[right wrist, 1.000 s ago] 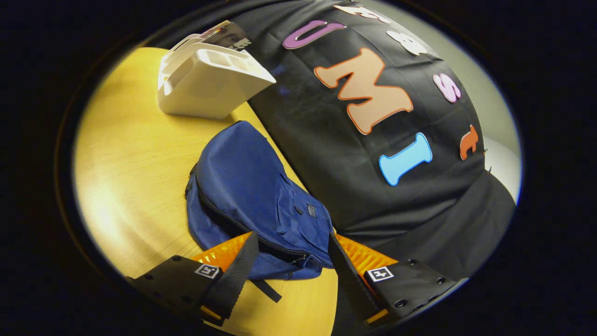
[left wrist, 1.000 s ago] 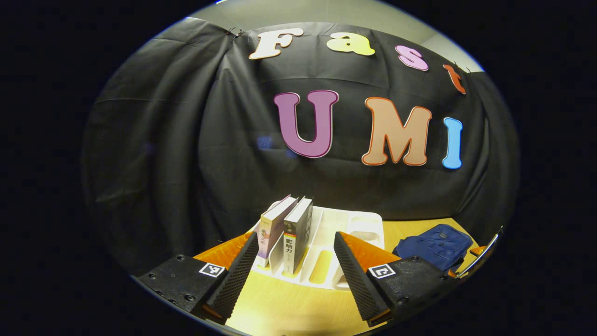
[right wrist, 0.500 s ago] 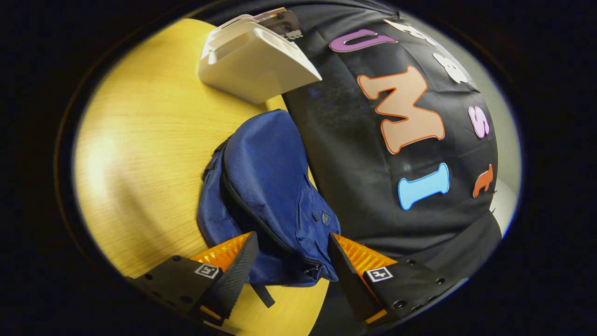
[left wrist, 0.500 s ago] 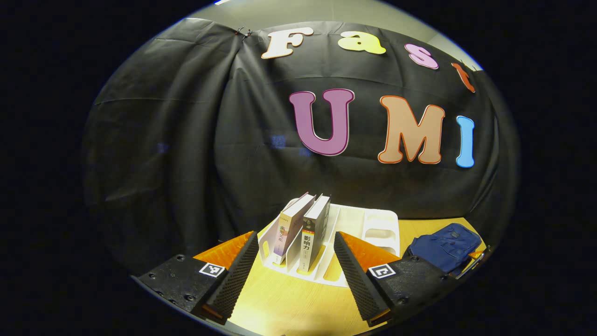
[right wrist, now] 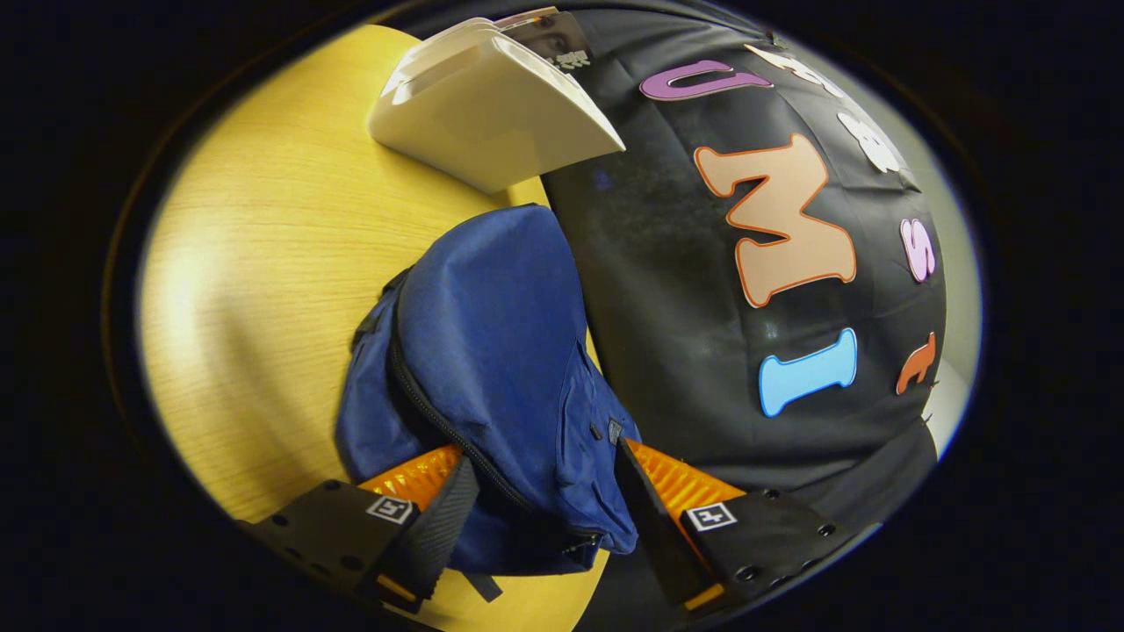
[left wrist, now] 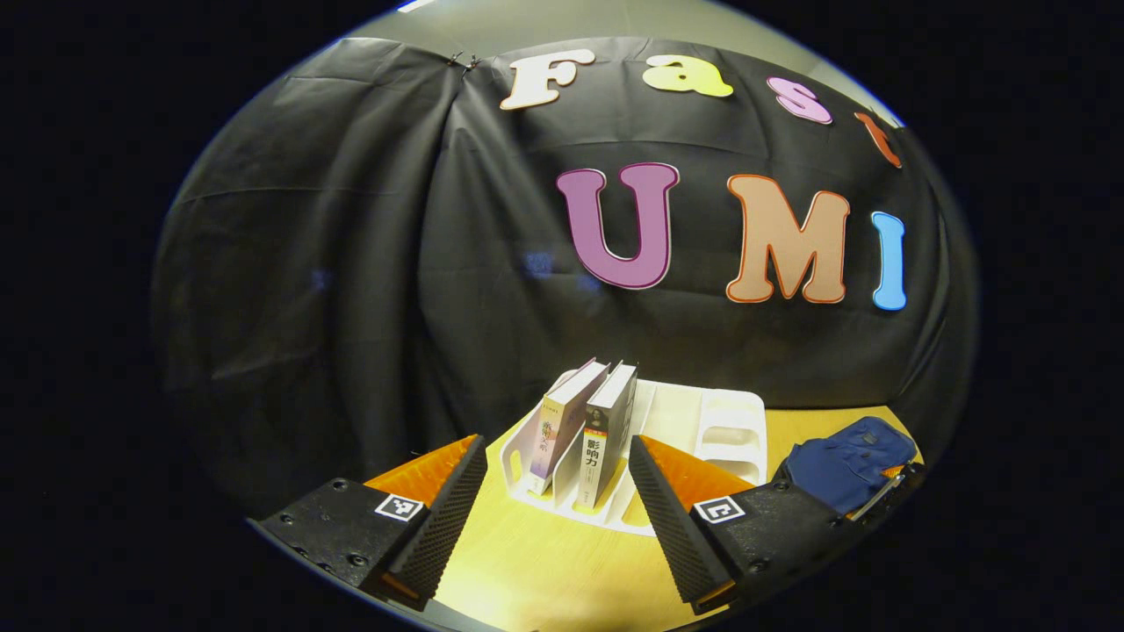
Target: Open the schoolbag, grab two books from the bookshelf and put them into the schoolbag.
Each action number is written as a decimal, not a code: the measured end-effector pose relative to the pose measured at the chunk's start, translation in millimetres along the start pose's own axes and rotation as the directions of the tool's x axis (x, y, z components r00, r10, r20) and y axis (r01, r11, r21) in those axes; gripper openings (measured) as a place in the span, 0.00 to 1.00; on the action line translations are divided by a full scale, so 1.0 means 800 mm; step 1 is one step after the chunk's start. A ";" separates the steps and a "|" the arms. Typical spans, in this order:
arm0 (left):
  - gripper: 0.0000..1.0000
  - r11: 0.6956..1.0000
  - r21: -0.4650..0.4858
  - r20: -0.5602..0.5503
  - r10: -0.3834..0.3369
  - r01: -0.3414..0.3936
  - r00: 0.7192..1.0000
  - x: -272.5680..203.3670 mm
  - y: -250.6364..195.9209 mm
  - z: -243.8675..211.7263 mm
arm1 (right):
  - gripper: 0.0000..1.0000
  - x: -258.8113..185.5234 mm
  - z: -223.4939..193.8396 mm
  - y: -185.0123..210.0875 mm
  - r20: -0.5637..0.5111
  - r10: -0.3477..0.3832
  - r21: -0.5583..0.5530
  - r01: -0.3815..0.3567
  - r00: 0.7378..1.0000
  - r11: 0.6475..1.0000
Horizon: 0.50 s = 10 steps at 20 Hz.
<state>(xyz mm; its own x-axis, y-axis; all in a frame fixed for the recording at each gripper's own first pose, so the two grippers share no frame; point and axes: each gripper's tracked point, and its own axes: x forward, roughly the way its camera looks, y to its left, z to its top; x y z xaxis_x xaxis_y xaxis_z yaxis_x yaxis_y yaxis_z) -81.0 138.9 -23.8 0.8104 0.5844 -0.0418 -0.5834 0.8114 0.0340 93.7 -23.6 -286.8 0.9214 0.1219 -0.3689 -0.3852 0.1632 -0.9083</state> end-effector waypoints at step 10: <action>0.95 1.000 0.022 -0.004 -0.017 0.017 1.000 -0.006 -0.013 0.004 | 0.29 0.047 -0.011 0.016 -0.050 0.022 -0.006 -0.022 0.999 1.000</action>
<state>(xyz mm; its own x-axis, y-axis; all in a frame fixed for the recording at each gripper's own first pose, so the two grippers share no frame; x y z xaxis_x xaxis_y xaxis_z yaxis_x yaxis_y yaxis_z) -78.6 128.0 -20.8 0.8199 0.5706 -0.0463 -0.5682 0.8210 0.0556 123.4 -25.4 -314.3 0.9142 0.0764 -0.3980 -0.4052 0.1550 -0.9010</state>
